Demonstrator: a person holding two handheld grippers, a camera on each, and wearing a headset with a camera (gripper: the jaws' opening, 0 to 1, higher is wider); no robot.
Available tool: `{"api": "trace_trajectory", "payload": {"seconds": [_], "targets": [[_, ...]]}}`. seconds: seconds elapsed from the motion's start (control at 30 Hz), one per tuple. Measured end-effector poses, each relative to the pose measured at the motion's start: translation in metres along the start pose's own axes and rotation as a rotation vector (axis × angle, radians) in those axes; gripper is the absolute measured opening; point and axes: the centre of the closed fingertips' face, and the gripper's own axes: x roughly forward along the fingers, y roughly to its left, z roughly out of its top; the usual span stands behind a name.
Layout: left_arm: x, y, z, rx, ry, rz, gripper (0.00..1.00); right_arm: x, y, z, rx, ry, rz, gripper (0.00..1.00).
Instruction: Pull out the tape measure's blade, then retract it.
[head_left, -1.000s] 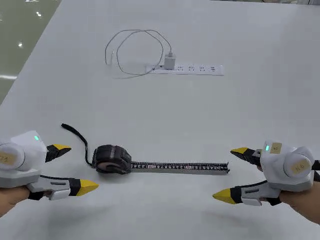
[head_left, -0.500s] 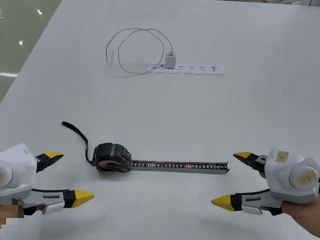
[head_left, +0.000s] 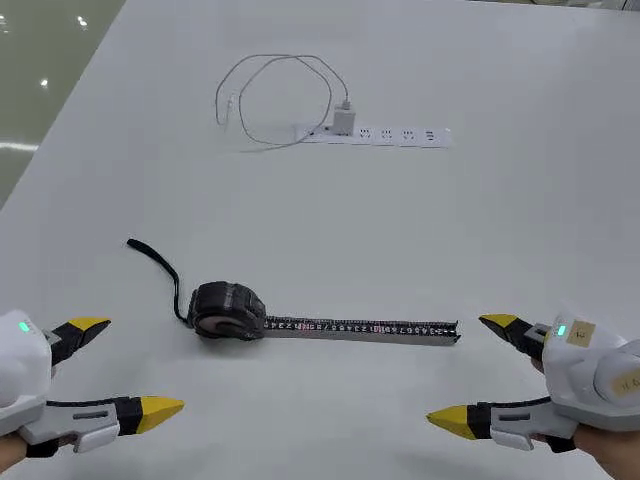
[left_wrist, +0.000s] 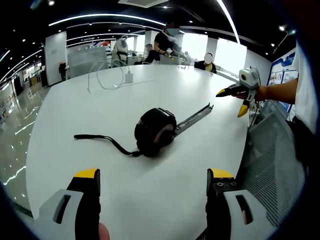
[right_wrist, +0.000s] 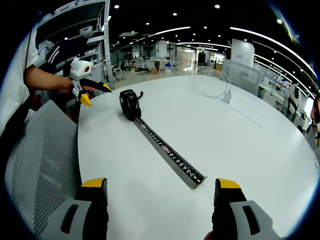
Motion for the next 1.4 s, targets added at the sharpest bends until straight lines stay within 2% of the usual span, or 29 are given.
{"api": "trace_trajectory", "payload": {"seconds": [0.23,0.57,0.8,1.07,1.4], "targets": [[-0.006,-0.001,-0.005,-0.015,-0.011,0.019,0.88,-0.006,0.005,-0.004,0.021,-0.007,-0.009,0.87],[-0.011,-0.01,-0.01,-0.049,-0.033,0.023,0.9,-0.01,0.014,-0.01,0.053,-0.018,-0.023,0.88],[-0.015,-0.017,-0.015,-0.074,-0.047,0.031,0.92,-0.013,0.018,-0.011,0.084,-0.046,-0.038,0.9],[-0.019,-0.022,-0.02,-0.085,-0.048,0.028,0.94,-0.016,0.028,-0.019,0.096,-0.046,-0.038,0.92],[-0.023,-0.028,-0.026,-0.102,-0.045,0.023,0.97,-0.02,0.033,-0.021,0.122,-0.058,-0.05,0.94]]}}
